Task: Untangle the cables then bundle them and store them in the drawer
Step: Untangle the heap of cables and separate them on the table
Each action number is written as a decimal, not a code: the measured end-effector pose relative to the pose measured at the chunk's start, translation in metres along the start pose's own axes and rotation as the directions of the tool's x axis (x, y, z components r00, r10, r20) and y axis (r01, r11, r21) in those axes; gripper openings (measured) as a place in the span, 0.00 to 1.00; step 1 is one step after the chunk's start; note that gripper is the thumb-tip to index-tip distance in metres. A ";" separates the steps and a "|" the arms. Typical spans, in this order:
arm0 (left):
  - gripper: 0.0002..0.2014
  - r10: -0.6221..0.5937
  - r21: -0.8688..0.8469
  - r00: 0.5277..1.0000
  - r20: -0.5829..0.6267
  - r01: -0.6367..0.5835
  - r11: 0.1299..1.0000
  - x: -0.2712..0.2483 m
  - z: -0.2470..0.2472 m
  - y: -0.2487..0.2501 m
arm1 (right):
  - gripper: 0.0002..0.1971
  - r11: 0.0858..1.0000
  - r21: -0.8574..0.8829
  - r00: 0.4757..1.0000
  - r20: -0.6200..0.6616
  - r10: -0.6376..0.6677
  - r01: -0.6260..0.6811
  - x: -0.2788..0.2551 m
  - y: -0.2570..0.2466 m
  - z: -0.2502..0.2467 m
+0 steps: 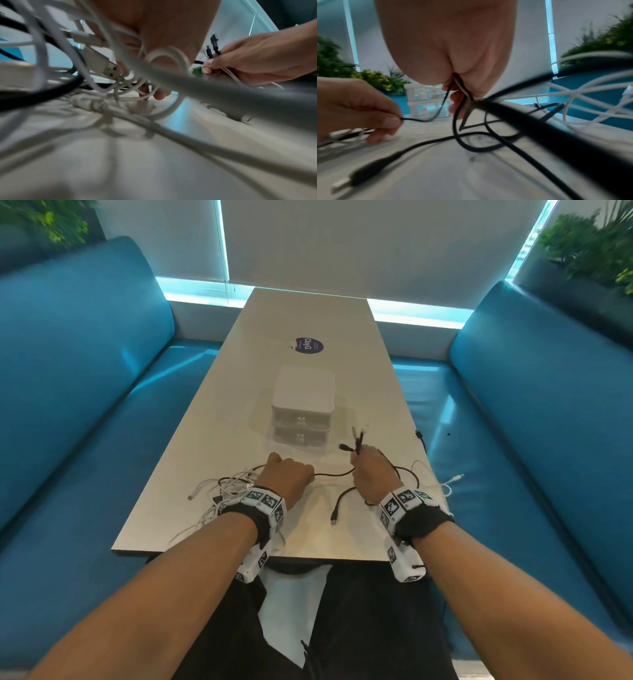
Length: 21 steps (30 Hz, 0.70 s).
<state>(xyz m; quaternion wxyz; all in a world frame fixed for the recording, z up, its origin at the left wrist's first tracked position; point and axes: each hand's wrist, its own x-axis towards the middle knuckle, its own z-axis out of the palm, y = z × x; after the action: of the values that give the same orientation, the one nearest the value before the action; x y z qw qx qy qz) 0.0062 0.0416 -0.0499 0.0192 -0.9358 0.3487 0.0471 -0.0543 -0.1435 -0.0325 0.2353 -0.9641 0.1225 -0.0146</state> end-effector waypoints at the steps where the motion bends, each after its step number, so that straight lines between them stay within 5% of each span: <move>1: 0.11 0.005 0.004 1.000 0.009 -0.005 1.000 0.001 0.000 0.004 | 0.11 0.999 0.034 0.999 0.031 -0.040 0.039 -0.002 -0.008 0.000; 9: 0.13 0.098 0.170 0.994 0.042 -0.104 0.980 -0.001 -0.003 0.021 | 0.10 0.962 0.193 0.966 0.137 -0.222 0.193 -0.012 -0.049 0.009; 14: 0.14 0.172 0.224 0.985 -0.020 -0.164 0.961 0.000 0.001 0.009 | 0.09 0.935 -0.192 0.949 0.169 -0.268 0.298 -0.014 -0.037 0.008; 18: 0.15 0.101 0.178 0.995 -0.021 -0.096 0.979 0.004 -0.004 -0.012 | 0.11 0.889 -0.441 0.988 0.132 -0.076 0.127 -0.014 0.008 -0.008; 21: 0.13 0.087 0.092 0.996 -0.013 -0.085 0.992 0.008 -0.005 -0.017 | 0.12 0.924 -0.379 0.995 0.047 0.085 -0.061 -0.016 0.030 -0.014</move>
<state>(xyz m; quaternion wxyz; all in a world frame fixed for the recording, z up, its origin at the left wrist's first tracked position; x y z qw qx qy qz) 0.0235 0.0490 -0.0461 0.0570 -0.9184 0.3907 0.0241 -0.0779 -0.1716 -0.0329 0.0499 -0.9860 0.1513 0.0483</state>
